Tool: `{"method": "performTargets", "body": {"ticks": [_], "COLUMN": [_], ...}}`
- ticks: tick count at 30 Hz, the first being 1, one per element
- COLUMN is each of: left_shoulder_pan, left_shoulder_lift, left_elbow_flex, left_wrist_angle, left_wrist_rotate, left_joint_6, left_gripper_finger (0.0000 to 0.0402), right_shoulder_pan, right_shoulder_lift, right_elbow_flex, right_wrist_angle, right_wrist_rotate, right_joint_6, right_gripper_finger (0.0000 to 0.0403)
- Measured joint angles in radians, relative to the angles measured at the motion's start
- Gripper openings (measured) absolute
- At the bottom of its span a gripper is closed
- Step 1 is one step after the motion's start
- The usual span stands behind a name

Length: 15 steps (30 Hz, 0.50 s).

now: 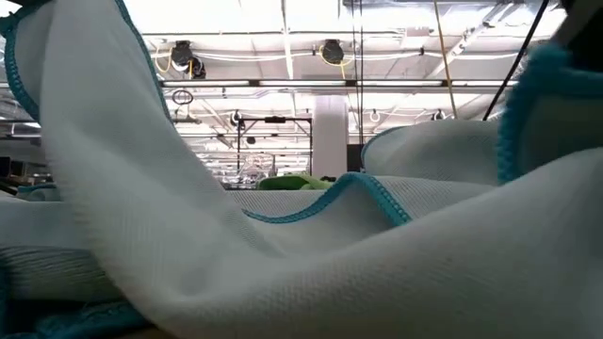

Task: Fold microfiber towels
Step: Fold the right blue microfiber towel

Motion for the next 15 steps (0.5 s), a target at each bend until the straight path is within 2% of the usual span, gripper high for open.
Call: {"method": "performTargets", "body": {"ticks": [4,12,15], "left_shoulder_pan": [0.0,0.0,0.0], "left_shoulder_lift": [0.0,0.0,0.0], "left_elbow_flex": [0.0,0.0,0.0], "left_wrist_angle": [0.0,0.0,0.0], "left_wrist_rotate": [0.0,0.0,0.0], "left_joint_6": [0.001,0.003,0.003], "left_gripper_finger": [0.0015,0.0004,0.0012], "right_shoulder_pan": [-0.011,-0.019,-0.019], "right_shoulder_lift": [0.0,0.0,0.0], "right_elbow_flex": [-0.018,-0.026,-0.026], "right_wrist_angle": [0.024,0.057,0.092], "right_wrist_rotate": [-0.05,-0.048,-0.048], "right_joint_6": [0.002,-0.008,-0.024], "right_gripper_finger": [0.0187,0.0187,0.0184]}}
